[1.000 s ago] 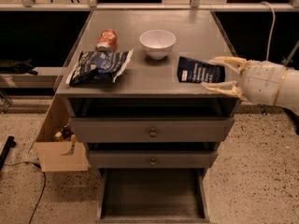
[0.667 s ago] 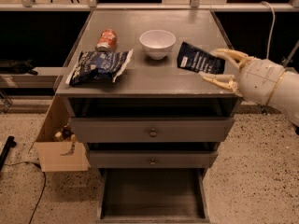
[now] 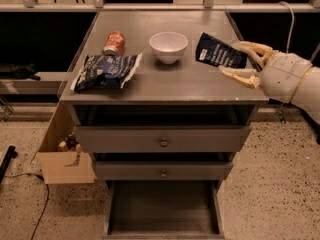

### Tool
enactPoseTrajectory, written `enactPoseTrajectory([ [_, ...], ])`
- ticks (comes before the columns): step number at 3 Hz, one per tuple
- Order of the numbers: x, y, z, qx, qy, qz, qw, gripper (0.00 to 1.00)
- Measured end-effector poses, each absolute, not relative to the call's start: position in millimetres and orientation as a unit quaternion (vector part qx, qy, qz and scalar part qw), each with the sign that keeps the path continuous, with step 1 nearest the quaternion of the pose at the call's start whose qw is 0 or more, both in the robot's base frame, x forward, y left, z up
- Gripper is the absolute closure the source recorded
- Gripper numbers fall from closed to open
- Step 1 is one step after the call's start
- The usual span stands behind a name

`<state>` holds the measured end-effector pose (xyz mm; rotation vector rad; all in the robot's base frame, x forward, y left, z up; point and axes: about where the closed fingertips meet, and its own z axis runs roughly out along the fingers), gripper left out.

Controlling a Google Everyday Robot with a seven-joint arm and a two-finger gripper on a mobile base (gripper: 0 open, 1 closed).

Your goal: Pick rxbar blueberry from bottom drawer and place on counter

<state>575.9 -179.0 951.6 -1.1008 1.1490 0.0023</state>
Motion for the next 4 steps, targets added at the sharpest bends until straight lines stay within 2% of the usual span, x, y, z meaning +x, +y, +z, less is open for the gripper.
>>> enactPoseTrajectory([
  [3,644.9,-200.6,1009.9,-0.515,0.545,0.047,0.66,1.0],
  [4,648.4,-198.5,1013.7,-0.515,0.543,0.047,0.661,1.0],
])
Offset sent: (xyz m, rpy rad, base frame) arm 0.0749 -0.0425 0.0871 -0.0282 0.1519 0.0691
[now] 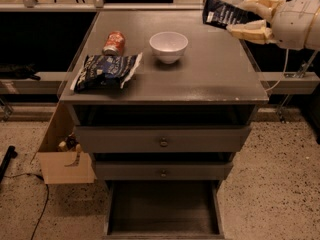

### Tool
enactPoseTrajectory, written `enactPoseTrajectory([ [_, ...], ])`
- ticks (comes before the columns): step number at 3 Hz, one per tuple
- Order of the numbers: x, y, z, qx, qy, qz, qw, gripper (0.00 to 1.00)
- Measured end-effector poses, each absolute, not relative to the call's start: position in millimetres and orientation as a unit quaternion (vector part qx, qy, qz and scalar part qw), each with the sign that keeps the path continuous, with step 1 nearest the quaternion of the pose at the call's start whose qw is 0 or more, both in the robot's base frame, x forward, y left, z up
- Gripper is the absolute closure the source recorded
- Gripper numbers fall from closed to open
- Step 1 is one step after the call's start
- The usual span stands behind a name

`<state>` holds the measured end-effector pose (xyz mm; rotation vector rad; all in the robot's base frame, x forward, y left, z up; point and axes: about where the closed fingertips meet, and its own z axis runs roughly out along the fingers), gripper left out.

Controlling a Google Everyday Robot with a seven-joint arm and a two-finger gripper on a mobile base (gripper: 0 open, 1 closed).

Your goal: Pick rxbar blueberry from bottom drawer and place on counter

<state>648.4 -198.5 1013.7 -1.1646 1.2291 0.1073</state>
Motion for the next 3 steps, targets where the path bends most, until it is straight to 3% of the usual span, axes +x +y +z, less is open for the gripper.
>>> enactPoseTrajectory([
  [3,631.1,-162.9,984.7,-0.521,0.548,0.089,0.648,1.0],
])
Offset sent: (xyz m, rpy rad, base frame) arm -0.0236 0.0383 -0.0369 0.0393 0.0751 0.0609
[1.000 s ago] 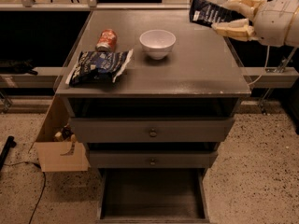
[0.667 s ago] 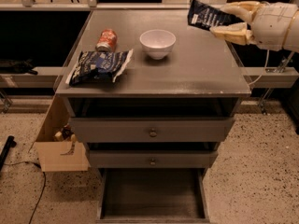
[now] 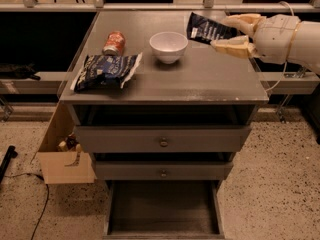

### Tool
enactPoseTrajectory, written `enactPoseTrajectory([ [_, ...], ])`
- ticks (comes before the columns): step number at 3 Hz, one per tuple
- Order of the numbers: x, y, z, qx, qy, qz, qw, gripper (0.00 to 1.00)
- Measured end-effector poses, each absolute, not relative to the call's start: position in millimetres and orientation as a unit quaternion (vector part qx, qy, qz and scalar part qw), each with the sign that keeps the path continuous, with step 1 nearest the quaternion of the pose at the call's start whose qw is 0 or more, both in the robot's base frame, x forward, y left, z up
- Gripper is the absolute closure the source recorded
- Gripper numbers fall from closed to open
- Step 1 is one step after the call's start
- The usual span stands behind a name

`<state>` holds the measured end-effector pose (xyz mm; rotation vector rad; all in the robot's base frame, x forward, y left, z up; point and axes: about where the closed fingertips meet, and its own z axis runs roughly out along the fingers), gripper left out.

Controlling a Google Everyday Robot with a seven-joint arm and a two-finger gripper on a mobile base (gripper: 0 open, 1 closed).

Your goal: Pick rxbar blueberry from bottom drawer and place on counter

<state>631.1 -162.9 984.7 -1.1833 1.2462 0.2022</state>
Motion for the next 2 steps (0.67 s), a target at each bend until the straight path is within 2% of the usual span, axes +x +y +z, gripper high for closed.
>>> enactPoseTrajectory([
  [2,641.9,-141.6,972.5,-0.54,0.549,0.105,0.629,1.0],
])
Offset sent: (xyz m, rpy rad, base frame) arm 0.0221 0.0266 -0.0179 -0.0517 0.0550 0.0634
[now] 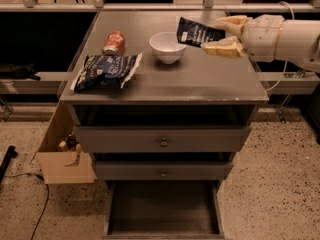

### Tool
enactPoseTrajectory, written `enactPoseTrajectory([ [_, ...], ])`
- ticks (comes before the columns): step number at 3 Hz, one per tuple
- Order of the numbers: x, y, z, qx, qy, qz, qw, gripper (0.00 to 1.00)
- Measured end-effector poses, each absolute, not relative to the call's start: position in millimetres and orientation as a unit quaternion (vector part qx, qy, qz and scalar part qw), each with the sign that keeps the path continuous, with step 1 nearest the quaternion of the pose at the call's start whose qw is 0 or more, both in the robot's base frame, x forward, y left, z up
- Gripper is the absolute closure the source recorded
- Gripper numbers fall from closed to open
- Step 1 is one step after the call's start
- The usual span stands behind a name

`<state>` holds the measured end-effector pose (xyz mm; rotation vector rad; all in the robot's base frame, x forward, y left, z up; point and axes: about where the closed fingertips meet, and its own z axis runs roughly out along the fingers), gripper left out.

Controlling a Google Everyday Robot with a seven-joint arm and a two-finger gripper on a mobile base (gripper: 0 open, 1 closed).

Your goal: Pick rxbar blueberry from bottom drawer and place on counter

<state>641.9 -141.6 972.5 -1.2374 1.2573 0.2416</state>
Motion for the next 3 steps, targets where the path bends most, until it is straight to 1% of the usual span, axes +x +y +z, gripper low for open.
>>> enactPoseTrajectory([
  [2,669.5,-159.0,944.2,-0.528,0.578,0.106,0.613,1.0],
  [3,666.8,-168.9,922.8,-0.515,0.597,0.11,0.605,1.0],
])
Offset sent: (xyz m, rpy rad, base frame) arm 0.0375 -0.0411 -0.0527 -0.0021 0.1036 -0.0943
